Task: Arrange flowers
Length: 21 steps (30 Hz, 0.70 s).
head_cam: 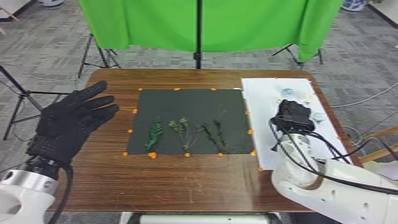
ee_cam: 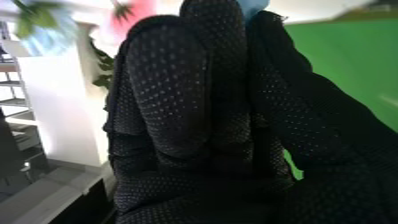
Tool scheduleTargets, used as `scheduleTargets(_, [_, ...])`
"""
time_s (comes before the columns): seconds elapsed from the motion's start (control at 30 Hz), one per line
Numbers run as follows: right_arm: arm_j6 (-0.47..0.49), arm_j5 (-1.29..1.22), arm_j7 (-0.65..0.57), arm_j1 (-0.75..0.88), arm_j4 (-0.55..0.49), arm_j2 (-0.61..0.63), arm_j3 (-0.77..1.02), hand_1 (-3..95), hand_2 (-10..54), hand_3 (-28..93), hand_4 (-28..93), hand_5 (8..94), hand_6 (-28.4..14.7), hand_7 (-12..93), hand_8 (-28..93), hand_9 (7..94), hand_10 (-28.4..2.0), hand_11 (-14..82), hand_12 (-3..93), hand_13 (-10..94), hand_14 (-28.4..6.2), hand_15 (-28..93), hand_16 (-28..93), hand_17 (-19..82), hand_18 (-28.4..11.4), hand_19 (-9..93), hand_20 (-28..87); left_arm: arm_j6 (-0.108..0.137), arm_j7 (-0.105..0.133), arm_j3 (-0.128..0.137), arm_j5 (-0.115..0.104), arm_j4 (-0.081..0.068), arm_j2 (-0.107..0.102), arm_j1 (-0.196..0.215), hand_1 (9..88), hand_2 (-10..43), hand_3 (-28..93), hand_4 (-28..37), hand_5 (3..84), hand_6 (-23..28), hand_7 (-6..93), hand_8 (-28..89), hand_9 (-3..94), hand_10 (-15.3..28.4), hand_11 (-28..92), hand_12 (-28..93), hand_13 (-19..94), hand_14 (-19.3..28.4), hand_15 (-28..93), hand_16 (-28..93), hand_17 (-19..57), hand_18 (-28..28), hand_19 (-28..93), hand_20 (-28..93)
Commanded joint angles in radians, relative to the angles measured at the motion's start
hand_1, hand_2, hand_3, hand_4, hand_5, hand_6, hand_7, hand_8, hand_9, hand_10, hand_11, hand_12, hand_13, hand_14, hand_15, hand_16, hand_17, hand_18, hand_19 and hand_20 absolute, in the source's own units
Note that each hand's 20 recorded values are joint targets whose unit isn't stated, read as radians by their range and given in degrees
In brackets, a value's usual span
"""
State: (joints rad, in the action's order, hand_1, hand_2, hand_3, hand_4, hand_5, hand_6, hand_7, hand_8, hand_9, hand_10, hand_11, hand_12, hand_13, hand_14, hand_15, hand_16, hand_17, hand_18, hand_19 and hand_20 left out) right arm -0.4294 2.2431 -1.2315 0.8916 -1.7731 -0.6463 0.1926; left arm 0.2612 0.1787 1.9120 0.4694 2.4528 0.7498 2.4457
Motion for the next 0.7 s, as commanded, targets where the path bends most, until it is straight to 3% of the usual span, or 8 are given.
scheduleTargets(0.03, [-0.042,0.041,0.014,-0.052,-0.058,-0.002,0.012,56.9,-9.5,71,-28,88.5,-0.1,18,4,93.7,-8.6,15.4,26.6,87,-3.7,55,18,37,-18.3,91,-5,0.01,-0.002,-0.007,-0.009,-0.01,0.011,0.003,22.6,8.5,77,-26.8,36.2,10.6,14.6,-10,30.1,20.9,30,10,22,27.5,52,-11,-11.1,24.3,54,8])
scheduleTargets(0.2, [-0.089,-0.007,0.093,-0.111,-0.094,-0.056,-0.032,56.7,-9.5,71,-28,88.5,-0.3,18,4,93.7,-8.6,15.5,26.6,87,-3.7,55,18,37,-18.4,91,-5,0.007,0.021,0.005,-0.007,0.0,0.01,0.015,22.5,8.3,77,-27.0,36.0,10.4,14.6,-10,30.0,20.9,30,10,22,27.5,52,-11,-11.1,24.3,54,8])
scheduleTargets(0.33, [-0.098,-0.063,0.165,-0.197,-0.098,-0.15,-0.11,56.4,-9.5,72,-28,88.4,-0.2,18,4,93.7,-8.5,15.2,26.9,87,-3.6,56,18,36,-18.2,91,-4,0.003,0.031,0.015,-0.005,0.003,0.001,-0.004,22.3,8.3,77,-27.3,35.8,10.3,14.7,-10,29.9,20.7,29,10,22,27.6,52,-11,-11.1,24.3,54,8])
scheduleTargets(0.57, [-0.1,-0.265,0.341,-0.321,-0.066,-0.336,-0.208,56.1,-9.5,72,-28,88.0,-0.1,18,4,93.7,-8.0,14.0,27.6,86,-3.4,56,18,35,-17.7,91,-4,-0.012,0.056,0.034,-0.01,-0.003,-0.04,-0.05,21.8,8.3,77,-27.7,35.4,10.1,14.7,-10,29.9,20.6,30,10,22,27.5,52,-11,-10.8,24.8,55,9])
scheduleTargets(0.7, [-0.119,-0.358,0.381,-0.415,-0.016,-0.448,-0.288,55.7,-9.5,72,-28,87.3,0.3,18,4,93.7,-7.6,13.0,28.4,85,-3.1,57,18,34,-17.1,90,-4,-0.018,0.104,0.055,-0.014,-0.004,-0.064,-0.053,21.7,8.3,77,-27.9,35.3,10.0,14.7,-10,29.9,20.6,29,10,22,27.6,52,-11,-9.9,25.3,57,10])
